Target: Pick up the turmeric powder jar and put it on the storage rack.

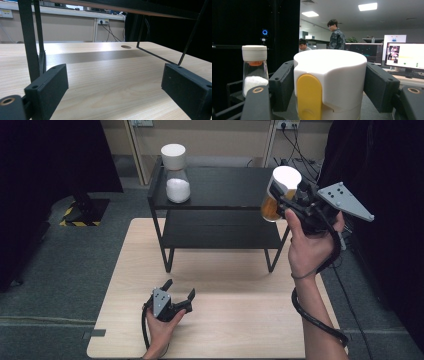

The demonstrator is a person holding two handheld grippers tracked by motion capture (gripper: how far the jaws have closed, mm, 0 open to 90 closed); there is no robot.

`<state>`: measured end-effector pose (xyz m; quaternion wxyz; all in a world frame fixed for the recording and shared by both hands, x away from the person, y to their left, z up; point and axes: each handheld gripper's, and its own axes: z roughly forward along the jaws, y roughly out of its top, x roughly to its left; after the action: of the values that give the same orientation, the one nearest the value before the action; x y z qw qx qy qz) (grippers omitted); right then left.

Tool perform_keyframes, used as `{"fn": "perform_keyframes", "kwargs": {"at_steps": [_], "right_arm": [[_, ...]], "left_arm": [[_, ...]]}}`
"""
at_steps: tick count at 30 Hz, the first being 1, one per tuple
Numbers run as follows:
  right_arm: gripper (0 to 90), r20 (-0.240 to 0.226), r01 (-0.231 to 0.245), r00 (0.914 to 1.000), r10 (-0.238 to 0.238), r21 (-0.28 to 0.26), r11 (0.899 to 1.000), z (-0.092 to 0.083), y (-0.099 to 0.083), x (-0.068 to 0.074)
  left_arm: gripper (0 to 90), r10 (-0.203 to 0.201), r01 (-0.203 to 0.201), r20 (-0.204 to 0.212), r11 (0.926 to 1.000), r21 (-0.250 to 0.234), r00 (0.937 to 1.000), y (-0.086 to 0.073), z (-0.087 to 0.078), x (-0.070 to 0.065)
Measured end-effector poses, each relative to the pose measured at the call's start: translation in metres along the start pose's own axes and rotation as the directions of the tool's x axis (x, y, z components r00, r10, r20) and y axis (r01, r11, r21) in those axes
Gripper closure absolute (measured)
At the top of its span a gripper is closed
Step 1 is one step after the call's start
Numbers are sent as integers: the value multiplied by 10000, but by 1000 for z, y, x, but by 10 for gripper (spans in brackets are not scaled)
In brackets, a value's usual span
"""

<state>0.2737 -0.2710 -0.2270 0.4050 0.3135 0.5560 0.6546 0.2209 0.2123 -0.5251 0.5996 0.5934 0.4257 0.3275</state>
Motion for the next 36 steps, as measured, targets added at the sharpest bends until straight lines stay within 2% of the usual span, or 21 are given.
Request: {"fn": "perform_keyframes", "kwargs": {"at_steps": [15,36], "right_arm": [[310,160,-61,9999,62,-80,9999,15,10,0],[310,283,-175,9995,165,335,9993,49,11,0]], "left_arm": [[64,10,-10,4,10000,-8,10000,0,0,0],[64,-20,20,33,10000,21,10000,0,0,1]]}}
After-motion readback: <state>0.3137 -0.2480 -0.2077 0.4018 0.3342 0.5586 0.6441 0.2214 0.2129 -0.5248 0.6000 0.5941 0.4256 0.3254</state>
